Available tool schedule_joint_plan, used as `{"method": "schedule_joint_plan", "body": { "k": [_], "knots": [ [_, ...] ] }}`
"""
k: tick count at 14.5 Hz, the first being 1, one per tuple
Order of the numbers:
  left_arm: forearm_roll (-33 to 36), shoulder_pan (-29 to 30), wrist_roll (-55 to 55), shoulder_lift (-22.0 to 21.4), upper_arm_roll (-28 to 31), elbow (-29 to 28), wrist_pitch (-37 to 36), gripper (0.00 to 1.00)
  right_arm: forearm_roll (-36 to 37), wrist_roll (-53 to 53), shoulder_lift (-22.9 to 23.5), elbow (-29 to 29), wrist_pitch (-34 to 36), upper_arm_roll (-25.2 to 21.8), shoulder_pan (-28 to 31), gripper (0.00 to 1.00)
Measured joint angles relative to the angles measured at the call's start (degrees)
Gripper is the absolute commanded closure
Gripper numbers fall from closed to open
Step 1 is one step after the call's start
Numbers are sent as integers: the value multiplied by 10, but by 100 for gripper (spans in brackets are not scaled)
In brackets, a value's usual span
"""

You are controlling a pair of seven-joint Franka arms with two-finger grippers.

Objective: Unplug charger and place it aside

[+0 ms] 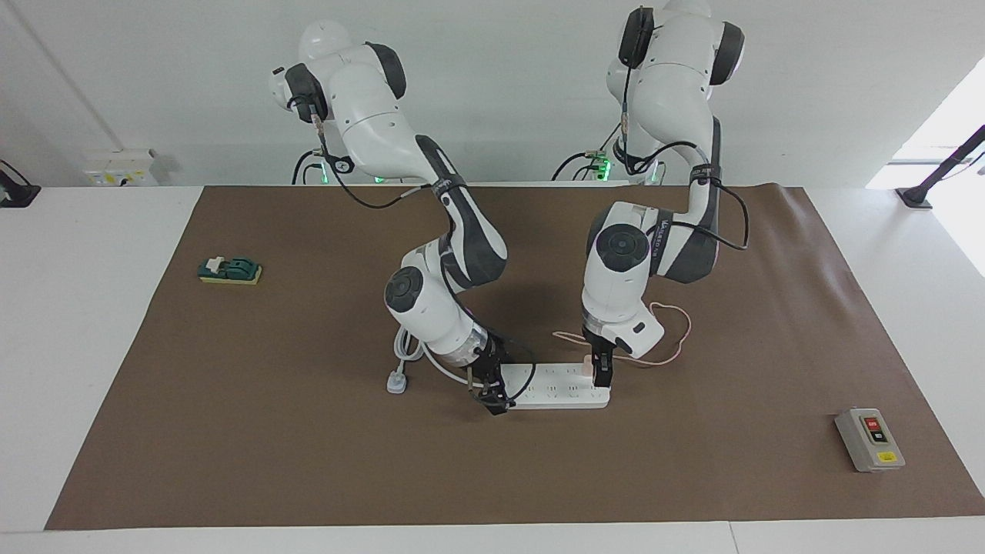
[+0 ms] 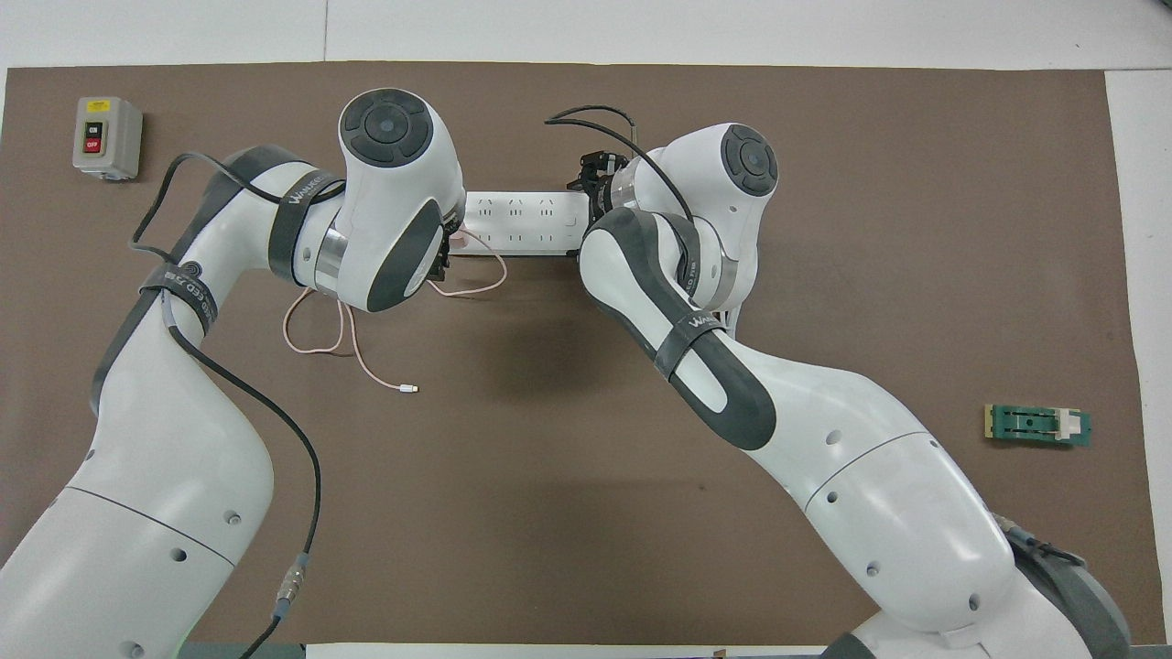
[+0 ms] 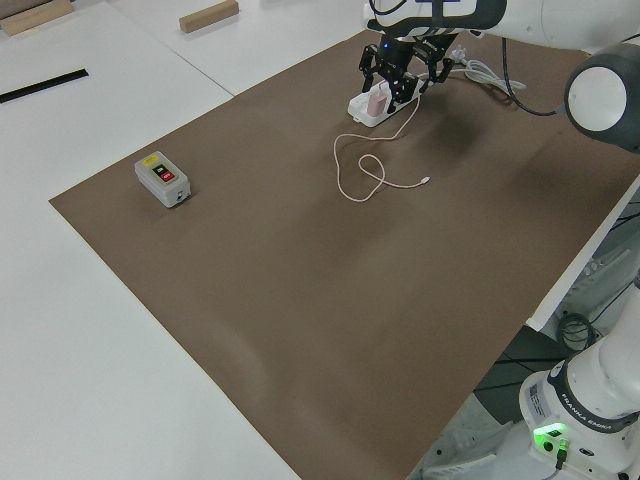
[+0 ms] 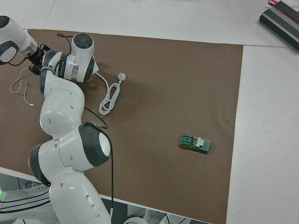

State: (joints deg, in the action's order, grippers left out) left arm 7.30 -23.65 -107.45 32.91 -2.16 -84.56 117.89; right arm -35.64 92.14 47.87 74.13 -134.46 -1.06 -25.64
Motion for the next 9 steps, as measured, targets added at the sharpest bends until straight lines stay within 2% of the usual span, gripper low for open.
{"method": "schedule_joint_plan", "body": {
  "k": [1, 2, 3, 4, 9],
  "knots": [
    [0, 0, 0, 0, 0, 0, 0, 72, 0, 0, 6, -7, 7, -1, 0, 0],
    [0, 0, 0, 0, 0, -1, 2, 86, 0, 0, 9, -10, 9, -2, 0, 12],
    [0, 0, -1, 1, 0, -1, 3, 100, 0, 0, 11, -12, 10, -2, 0, 66],
    [0, 0, -2, 2, 0, -2, 4, 100, 0, 0, 10, -14, 16, -2, 0, 100],
    [1, 0, -8, 2, 0, -2, 8, 100, 0, 0, 11, -15, 17, -2, 1, 100]
  ]
}}
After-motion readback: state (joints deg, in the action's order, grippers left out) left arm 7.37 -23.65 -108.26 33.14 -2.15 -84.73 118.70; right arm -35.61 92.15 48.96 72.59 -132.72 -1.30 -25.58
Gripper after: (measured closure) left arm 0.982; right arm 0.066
